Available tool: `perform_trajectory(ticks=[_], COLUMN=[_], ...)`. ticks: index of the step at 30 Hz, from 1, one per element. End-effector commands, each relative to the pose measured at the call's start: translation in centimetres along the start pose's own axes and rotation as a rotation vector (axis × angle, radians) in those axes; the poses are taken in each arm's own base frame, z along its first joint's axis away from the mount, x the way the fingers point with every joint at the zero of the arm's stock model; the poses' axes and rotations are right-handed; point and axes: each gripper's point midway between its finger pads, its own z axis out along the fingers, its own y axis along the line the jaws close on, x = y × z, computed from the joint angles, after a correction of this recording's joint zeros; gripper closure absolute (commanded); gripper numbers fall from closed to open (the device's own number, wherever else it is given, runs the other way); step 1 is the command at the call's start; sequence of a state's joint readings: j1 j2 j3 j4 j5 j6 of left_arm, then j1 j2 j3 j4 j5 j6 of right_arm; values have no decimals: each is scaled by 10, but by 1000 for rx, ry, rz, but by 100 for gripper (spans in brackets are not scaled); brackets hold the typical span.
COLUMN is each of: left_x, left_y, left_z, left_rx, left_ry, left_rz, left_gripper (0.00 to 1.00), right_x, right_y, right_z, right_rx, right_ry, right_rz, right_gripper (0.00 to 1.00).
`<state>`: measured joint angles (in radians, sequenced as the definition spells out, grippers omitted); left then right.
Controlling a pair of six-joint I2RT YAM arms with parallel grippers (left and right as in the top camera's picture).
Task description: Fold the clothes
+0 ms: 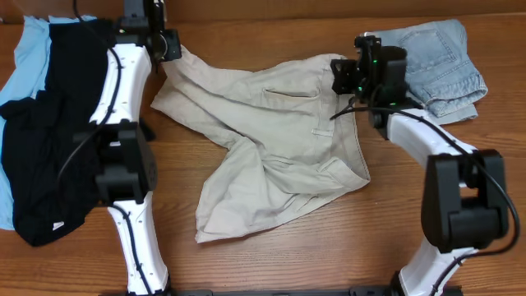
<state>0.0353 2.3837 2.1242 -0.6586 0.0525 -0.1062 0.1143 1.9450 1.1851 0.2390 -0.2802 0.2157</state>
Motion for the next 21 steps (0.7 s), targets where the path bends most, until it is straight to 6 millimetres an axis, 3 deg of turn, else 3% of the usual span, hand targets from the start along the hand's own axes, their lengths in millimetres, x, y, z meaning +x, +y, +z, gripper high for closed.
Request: perform_trajectory(ticks=[1,5,6,7,8,9,10,15,21], left_x=[-8,-33,-39,-47,-52,-56,-61,-80,-93], left_y=[-6,-9,-10,-11,-12,-13,-14,-16,-24], left_z=[13,12,10,8,7,5,2,-31,-108], left_rx=[49,61,64,70,75,78,79,83,89], left_ry=[-45,-147,-172,-203,-222,-236,-246,-252,-201], left_rz=[-12,-5,-3,0,2,3,4,-31,-36], left_gripper=[95,80,65,48,15,0,0,0,0], right_x=[-17,-40,-47,-55,-61,-66,-72,-91,-101], right_y=[-16,-19,-20,-19,-17,-15,-13,-6,17], right_z=[7,8,7,4,3,2,0,-7,-44], right_rx=[85,96,98,96,92,84,76,73,87], right_ry=[-98,-222,-254,-291,-314,-333,-352,-355,-199], right_rz=[42,91,98,100,96,92,88,86,89], right_gripper=[85,85,84,72,56,23,0,0,0])
